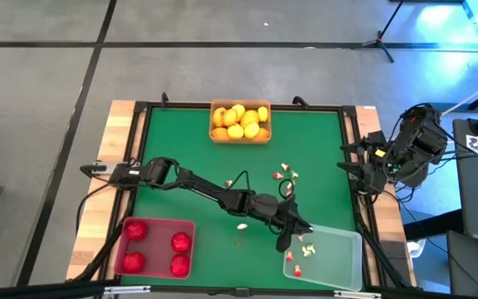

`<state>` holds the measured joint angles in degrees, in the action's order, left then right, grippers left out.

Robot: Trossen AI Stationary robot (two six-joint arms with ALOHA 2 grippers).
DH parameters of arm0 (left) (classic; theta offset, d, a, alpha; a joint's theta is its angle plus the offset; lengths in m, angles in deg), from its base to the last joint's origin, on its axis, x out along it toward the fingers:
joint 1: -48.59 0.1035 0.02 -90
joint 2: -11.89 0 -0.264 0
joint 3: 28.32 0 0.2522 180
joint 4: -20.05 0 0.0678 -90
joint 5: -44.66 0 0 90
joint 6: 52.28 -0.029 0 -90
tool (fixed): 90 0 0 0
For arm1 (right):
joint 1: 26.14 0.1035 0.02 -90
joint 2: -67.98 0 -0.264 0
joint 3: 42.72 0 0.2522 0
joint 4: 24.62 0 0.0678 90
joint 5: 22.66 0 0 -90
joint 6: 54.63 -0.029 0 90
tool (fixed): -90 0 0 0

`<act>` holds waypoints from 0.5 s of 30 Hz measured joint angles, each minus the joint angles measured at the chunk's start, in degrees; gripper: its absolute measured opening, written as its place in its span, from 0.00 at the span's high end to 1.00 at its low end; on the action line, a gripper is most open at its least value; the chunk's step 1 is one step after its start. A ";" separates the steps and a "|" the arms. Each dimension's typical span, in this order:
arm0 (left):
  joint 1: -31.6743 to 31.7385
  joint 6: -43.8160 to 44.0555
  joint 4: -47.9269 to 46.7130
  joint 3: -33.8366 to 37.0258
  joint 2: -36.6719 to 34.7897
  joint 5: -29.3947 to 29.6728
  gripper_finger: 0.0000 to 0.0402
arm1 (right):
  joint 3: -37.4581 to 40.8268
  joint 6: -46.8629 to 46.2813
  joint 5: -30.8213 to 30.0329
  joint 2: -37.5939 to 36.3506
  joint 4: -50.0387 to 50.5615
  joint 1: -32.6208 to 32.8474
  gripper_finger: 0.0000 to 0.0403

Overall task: Sort produce into baskets
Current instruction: Put the brown mushroom into the transparent bin

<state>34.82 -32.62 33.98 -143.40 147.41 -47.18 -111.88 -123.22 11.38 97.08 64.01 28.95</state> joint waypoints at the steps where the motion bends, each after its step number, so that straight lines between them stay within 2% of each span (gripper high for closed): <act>1: 0.00 0.99 0.27 0.00 0.00 0.16 0.92 | 0.00 0.01 0.00 0.00 0.00 0.01 0.07; 7: 0.01 7.28 0.77 0.00 0.00 0.79 0.92 | 0.00 0.36 -0.02 0.02 0.19 0.01 0.07; 10: 0.20 6.77 1.06 0.00 0.00 0.17 0.90 | 0.00 1.17 -0.04 0.00 0.17 0.02 0.07; 12: 0.61 8.40 0.98 0.00 0.00 -3.14 0.86 | 0.00 1.33 -0.07 0.00 0.17 0.02 0.07; 15: 1.21 11.80 0.82 0.00 0.00 -6.35 0.74 | 0.00 1.36 -0.07 0.01 0.17 0.02 0.07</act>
<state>36.03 -20.82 34.80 -143.40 147.41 -53.53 -111.88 -121.86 11.31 97.09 64.18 28.97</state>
